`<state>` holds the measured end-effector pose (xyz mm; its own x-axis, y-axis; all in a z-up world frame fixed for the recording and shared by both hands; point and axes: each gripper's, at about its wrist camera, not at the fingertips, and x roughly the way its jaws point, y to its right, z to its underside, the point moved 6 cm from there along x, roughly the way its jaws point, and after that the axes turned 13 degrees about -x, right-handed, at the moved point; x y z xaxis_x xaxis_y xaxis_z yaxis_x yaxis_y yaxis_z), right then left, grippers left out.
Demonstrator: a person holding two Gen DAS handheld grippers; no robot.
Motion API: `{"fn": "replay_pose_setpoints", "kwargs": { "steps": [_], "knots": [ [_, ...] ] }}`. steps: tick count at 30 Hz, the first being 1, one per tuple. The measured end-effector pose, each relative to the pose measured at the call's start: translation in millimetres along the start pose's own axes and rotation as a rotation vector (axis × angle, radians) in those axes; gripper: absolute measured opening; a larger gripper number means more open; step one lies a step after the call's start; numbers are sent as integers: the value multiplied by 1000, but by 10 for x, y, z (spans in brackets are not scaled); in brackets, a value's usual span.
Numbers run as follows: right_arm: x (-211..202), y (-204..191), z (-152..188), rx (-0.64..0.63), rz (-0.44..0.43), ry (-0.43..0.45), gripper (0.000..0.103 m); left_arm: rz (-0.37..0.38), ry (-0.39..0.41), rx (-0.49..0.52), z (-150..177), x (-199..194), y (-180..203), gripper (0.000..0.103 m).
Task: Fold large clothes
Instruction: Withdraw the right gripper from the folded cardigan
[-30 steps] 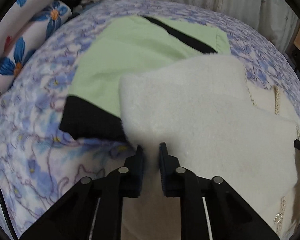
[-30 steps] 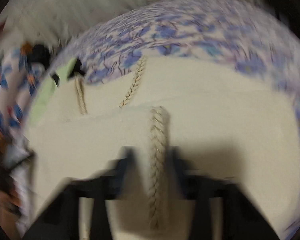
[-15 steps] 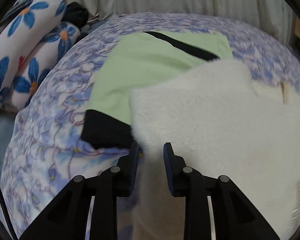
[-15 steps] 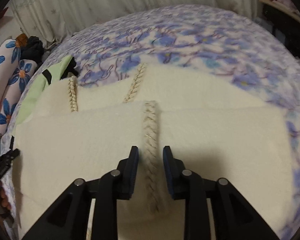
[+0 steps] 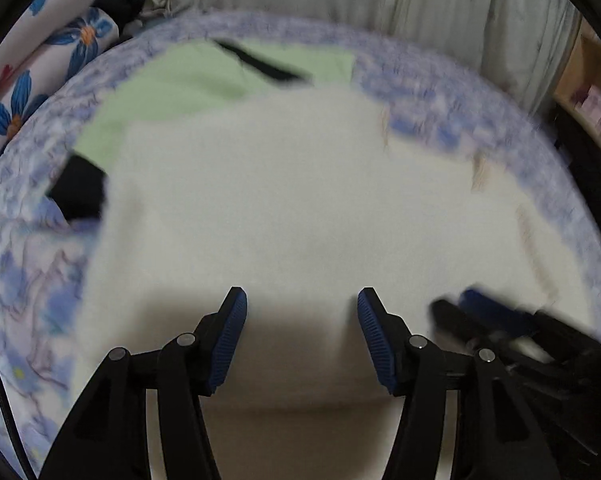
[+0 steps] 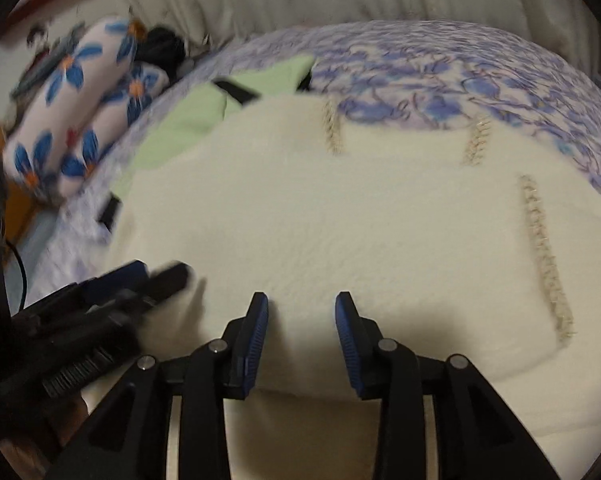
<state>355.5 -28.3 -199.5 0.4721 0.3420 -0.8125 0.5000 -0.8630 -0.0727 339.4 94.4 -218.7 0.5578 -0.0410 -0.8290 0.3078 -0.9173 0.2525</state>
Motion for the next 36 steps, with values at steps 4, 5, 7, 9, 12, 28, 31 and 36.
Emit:
{"fn": "replay_pose_setpoints", "kwargs": {
  "steps": [4, 5, 7, 9, 12, 28, 31, 36],
  "knots": [
    [-118, 329, 19, 6, 34, 12, 29, -30, 47, 66, -16, 26, -7, 59],
    [-169, 478, 40, 8, 96, 9, 29, -45, 54, 61, -70, 30, -62, 59],
    [-292, 902, 146, 25, 293, -22, 33, -91, 77, 46, -203, 36, -224, 59],
    [-363, 1257, 258, 82, 310, -16, 29, -124, 89, 36, -309, 60, -397, 59],
    [-560, 1807, 526, 217, 356, -2, 71, -99, 80, 35, -390, 66, -586, 60],
    [-950, 2015, 871, 431, 344, -14, 70, -115, 35, 51, -301, -117, -482, 66],
    [-1009, 1925, 868, 427, 339, -24, 70, -97, 35, 71, -247, -275, -438, 67],
    [-1204, 1698, 874, 399, 322, -19, 70, -58, 25, 84, -131, -548, -366, 73]
  ]
}}
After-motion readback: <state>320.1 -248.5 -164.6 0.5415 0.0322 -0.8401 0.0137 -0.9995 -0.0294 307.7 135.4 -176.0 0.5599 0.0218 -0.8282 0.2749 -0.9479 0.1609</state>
